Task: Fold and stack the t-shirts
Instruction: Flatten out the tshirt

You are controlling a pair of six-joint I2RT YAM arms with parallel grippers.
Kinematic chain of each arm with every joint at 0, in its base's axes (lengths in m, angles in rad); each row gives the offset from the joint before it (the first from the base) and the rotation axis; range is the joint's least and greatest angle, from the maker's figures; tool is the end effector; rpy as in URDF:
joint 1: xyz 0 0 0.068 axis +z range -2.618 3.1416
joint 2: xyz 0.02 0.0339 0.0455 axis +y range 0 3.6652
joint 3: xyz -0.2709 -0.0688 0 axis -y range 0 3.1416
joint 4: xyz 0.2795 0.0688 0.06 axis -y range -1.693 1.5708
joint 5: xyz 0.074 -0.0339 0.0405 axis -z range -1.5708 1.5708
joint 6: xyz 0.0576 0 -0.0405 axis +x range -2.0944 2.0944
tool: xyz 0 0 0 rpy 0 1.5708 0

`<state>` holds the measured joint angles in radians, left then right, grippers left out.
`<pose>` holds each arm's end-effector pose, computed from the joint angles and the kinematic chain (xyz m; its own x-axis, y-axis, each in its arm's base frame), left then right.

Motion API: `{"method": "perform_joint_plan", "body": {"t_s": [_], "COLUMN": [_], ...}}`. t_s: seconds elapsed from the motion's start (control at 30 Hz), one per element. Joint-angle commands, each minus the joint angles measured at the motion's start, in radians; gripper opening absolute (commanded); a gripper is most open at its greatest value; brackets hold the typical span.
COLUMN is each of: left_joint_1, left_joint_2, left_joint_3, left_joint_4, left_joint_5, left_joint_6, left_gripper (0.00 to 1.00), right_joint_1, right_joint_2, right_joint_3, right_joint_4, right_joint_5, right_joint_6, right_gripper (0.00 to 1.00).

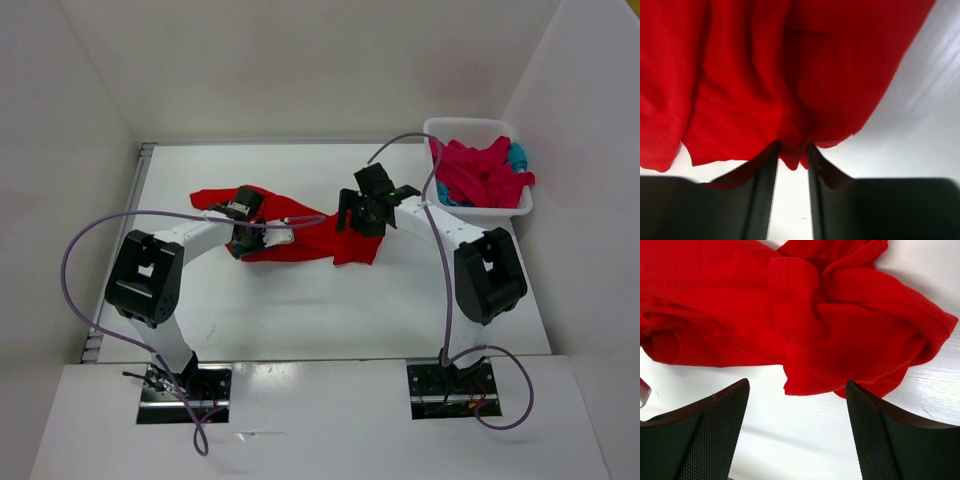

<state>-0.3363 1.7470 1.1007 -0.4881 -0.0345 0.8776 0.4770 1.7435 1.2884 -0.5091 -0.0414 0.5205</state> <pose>0.3616 -0.1243 0.1405 -0.3036 0.9205 -0.2460 0.8600 0.3759 0.3451 0.3711 0.1945 0.2033 -0.8718 0.1088 -0.4777 -0.0532 0.9483 0.3130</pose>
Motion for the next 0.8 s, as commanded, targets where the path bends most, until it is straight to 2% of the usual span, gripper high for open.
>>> {"method": "perform_joint_plan", "body": {"t_s": [0.0, 0.1, 0.2, 0.27, 0.33, 0.43, 0.47, 0.5, 0.53, 0.57, 0.63, 0.67, 0.77], "left_joint_1": [-0.001, -0.001, -0.001, -0.001, -0.001, -0.001, -0.001, -0.001, -0.001, -0.001, 0.022, 0.031, 0.054], "left_joint_2": [0.006, 0.006, 0.006, 0.006, -0.004, -0.017, -0.029, -0.029, -0.040, -0.055, -0.085, -0.096, -0.126], "left_joint_3": [0.044, 0.067, 0.067, 0.067, 0.067, 0.067, 0.067, 0.053, 0.053, 0.036, 0.010, 0.010, -0.018], "left_joint_4": [0.023, -0.010, -0.033, -0.053, -0.069, -0.095, -0.105, -0.106, -0.106, -0.106, -0.115, -0.127, -0.153], "left_joint_5": [0.004, 0.028, 0.038, 0.048, 0.068, 0.077, 0.077, 0.077, 0.061, 0.050, 0.030, 0.030, 0.012], "left_joint_6": [-0.022, -0.032, -0.045, -0.058, -0.084, -0.109, -0.109, -0.109, -0.109, -0.109, -0.100, -0.091, -0.072], "left_gripper": [0.34, 0.25, 0.13, 0.11, 0.10, 0.09, 0.09, 0.09, 0.09, 0.08, 0.08, 0.08, 0.08], "right_joint_1": [0.018, 0.063, 0.120, 0.140, 0.140, 0.140, 0.129, 0.129, 0.114, 0.098, 0.078, 0.068, 0.045], "right_joint_2": [-0.027, 0.002, 0.112, 0.164, 0.236, 0.268, 0.278, 0.260, 0.242, 0.190, 0.127, 0.038, -0.125], "right_joint_3": [-0.014, -0.005, 0.055, 0.084, 0.118, 0.130, 0.130, 0.114, 0.098, 0.069, 0.037, -0.003, -0.110], "right_joint_4": [0.015, -0.023, -0.080, -0.100, -0.121, -0.121, -0.121, -0.109, -0.094, -0.094, -0.094, -0.103, -0.071], "right_joint_5": [-0.002, 0.052, 0.136, 0.193, 0.228, 0.288, 0.288, 0.278, 0.278, 0.265, 0.232, 0.209, 0.062], "right_joint_6": [0.000, -0.011, -0.020, -0.011, 0.001, 0.023, 0.038, 0.050, 0.050, 0.050, 0.061, 0.061, 0.032], "right_gripper": [0.82, 0.86, 0.90, 0.91, 0.86, 0.60, 0.48, 0.19, 0.07, 0.00, 0.00, 0.00, 0.00]}}
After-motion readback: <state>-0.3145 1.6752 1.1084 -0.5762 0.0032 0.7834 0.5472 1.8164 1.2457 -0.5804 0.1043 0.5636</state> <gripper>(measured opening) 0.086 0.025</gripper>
